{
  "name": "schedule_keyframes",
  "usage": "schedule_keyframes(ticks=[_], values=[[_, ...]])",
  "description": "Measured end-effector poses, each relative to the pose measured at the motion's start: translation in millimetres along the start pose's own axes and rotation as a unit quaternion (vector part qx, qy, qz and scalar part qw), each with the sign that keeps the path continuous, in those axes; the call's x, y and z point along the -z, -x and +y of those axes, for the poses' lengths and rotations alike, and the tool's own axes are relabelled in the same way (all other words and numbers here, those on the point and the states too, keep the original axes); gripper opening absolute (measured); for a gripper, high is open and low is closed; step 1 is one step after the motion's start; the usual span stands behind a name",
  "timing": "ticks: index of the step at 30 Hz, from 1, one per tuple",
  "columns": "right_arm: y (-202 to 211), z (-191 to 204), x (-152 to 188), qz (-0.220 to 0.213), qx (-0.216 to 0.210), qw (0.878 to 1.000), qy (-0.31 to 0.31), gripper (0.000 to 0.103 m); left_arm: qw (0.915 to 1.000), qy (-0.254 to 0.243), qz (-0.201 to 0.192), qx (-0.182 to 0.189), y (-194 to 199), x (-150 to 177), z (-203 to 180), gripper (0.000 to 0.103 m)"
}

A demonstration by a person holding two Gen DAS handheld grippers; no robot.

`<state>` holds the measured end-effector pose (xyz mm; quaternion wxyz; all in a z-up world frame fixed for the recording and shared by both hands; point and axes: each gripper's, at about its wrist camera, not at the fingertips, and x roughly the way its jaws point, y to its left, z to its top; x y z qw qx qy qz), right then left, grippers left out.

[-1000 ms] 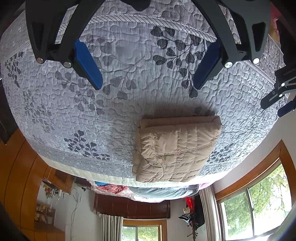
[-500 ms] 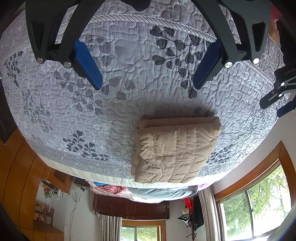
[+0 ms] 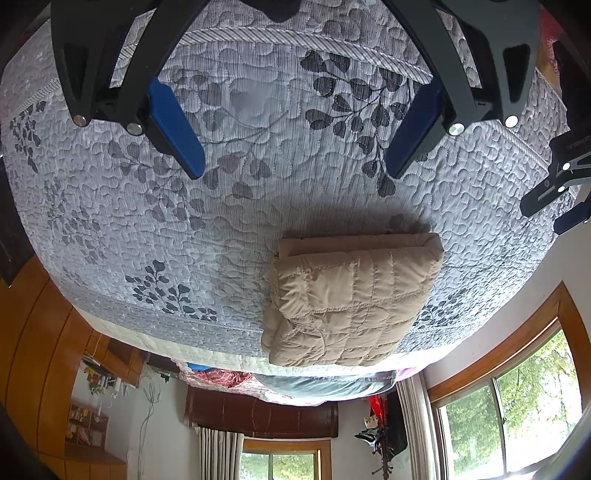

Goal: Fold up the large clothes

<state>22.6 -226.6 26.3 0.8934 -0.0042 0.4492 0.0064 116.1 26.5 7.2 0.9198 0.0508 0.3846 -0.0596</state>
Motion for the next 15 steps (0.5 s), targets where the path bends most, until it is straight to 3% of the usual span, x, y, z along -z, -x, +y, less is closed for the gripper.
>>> schedule_keyframes(ticks=[15], values=[[-1.0,-1.7,-0.8,0.001,-0.002,1.0,0.002,0.098,1.0,0.0,0.0,0.003,0.6,0.0,0.1,0.098]])
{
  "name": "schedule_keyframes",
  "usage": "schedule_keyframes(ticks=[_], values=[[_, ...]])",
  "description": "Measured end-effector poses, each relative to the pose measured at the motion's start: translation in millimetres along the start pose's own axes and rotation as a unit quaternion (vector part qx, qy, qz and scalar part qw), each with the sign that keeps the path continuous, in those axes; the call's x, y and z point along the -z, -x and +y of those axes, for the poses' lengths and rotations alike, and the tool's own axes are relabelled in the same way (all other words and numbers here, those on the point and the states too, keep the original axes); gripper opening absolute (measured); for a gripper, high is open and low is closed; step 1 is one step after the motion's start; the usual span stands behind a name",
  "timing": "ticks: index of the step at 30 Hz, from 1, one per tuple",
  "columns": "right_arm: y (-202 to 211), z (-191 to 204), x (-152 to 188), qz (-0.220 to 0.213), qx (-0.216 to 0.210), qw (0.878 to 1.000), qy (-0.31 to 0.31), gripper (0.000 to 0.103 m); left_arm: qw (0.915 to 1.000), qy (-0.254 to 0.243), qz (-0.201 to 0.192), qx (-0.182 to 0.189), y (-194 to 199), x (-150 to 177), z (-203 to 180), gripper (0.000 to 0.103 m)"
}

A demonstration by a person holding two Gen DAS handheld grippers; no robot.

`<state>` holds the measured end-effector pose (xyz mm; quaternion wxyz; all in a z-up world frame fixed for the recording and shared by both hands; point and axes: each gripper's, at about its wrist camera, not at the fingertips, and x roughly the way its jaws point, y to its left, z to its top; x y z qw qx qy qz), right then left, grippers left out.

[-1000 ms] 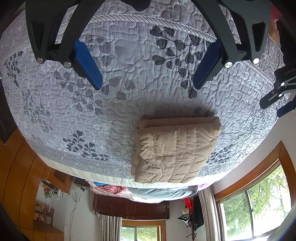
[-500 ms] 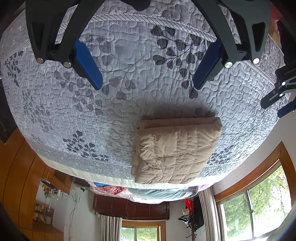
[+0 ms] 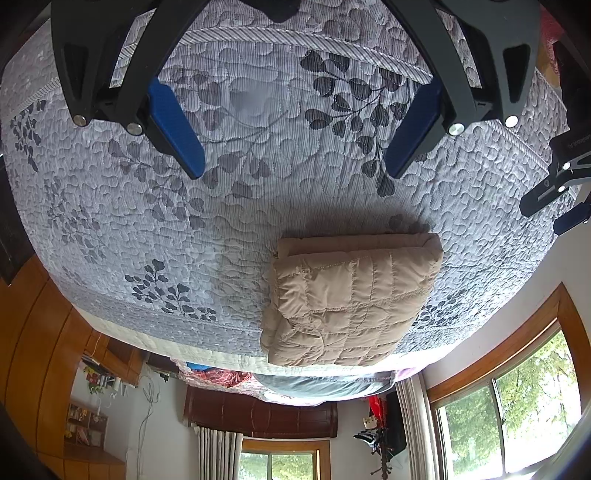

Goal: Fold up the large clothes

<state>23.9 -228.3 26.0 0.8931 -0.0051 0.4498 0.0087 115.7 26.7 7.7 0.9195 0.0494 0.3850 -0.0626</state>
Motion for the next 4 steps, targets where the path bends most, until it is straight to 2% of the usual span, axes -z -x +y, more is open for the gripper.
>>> schedule_keyframes(ticks=[4], values=[[0.1,0.4,0.1,0.0,0.0,1.0,0.0,0.098,1.0,-0.001,0.0,-0.001,0.9,-0.2,-0.2,0.098]])
